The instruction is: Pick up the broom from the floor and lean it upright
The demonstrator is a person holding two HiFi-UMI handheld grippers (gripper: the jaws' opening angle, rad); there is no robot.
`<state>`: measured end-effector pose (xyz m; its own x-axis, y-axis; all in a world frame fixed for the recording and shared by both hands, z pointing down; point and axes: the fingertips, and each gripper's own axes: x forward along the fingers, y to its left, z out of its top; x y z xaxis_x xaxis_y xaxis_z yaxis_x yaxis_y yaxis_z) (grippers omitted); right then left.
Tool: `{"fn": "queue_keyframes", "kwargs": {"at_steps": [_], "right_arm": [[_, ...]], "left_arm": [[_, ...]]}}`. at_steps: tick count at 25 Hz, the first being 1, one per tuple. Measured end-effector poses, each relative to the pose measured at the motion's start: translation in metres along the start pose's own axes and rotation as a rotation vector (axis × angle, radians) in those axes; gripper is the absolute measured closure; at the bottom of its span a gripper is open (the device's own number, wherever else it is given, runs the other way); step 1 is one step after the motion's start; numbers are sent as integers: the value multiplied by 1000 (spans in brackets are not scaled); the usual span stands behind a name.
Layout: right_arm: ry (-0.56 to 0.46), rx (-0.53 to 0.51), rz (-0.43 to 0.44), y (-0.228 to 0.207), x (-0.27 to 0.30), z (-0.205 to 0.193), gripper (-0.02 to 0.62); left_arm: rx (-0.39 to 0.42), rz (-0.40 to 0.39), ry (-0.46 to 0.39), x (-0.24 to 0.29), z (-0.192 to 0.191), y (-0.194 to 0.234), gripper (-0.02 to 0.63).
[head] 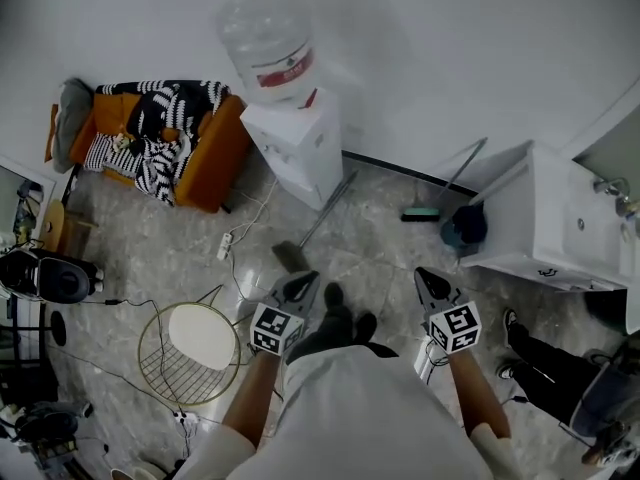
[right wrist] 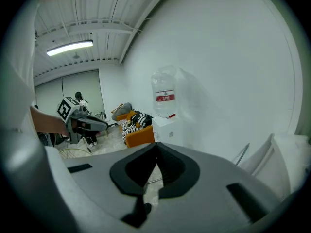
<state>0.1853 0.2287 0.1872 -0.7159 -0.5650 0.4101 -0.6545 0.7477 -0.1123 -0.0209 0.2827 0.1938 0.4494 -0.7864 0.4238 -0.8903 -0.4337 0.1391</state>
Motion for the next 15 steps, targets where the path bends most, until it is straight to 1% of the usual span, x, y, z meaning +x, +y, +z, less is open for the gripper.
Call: {"fn": "queue_keyframes", "kwargs": {"at_steps": [7,12,15], "right_arm": [[54,-14,-38,-16,48,19,594],[88,-40,-61,-26,79,31,594],[104,-55,-86,-37,98,36,594]], "left_arm": [[12,-55,38,35,4,54,595],[8,-101,66,63,-2,90,595],[23,-115,74,78,1,110,595]]}}
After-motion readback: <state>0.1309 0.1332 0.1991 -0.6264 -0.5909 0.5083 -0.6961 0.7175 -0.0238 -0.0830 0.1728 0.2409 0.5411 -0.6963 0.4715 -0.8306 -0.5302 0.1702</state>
